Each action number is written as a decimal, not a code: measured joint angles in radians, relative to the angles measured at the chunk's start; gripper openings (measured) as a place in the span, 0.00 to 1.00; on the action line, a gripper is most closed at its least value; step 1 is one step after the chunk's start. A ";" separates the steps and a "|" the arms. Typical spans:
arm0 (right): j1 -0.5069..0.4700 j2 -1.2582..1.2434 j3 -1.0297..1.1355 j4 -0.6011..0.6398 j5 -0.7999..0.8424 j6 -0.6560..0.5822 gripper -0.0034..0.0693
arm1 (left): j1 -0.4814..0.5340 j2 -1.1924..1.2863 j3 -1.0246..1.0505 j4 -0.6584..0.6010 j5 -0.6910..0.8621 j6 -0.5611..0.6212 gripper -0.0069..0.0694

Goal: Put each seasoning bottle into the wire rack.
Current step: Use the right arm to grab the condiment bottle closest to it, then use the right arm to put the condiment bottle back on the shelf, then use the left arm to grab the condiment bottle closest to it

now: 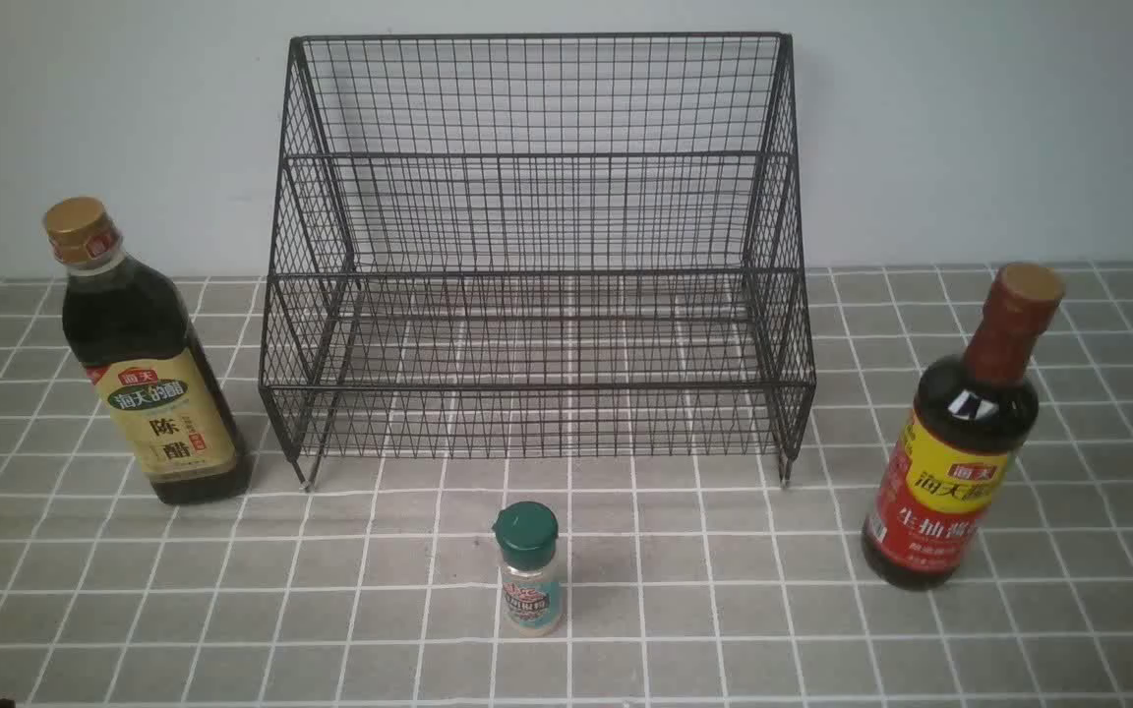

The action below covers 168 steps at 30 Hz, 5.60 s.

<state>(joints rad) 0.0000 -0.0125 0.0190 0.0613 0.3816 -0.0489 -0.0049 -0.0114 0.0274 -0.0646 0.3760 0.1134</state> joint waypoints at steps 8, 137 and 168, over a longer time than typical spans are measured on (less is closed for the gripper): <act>0.000 0.000 0.000 0.000 0.000 0.000 0.03 | 0.000 0.000 0.000 0.000 0.000 0.000 0.08; 0.407 1.778 -1.472 0.197 -0.315 -0.144 0.42 | 0.000 0.000 0.000 0.000 0.000 0.000 0.08; 0.407 1.601 -1.498 0.146 0.009 -0.149 0.66 | 0.000 0.000 0.000 0.000 0.000 0.000 0.08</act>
<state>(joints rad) 0.4066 1.5887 -1.4790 0.2078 0.3904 -0.1980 -0.0049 -0.0114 0.0274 -0.0646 0.3760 0.1134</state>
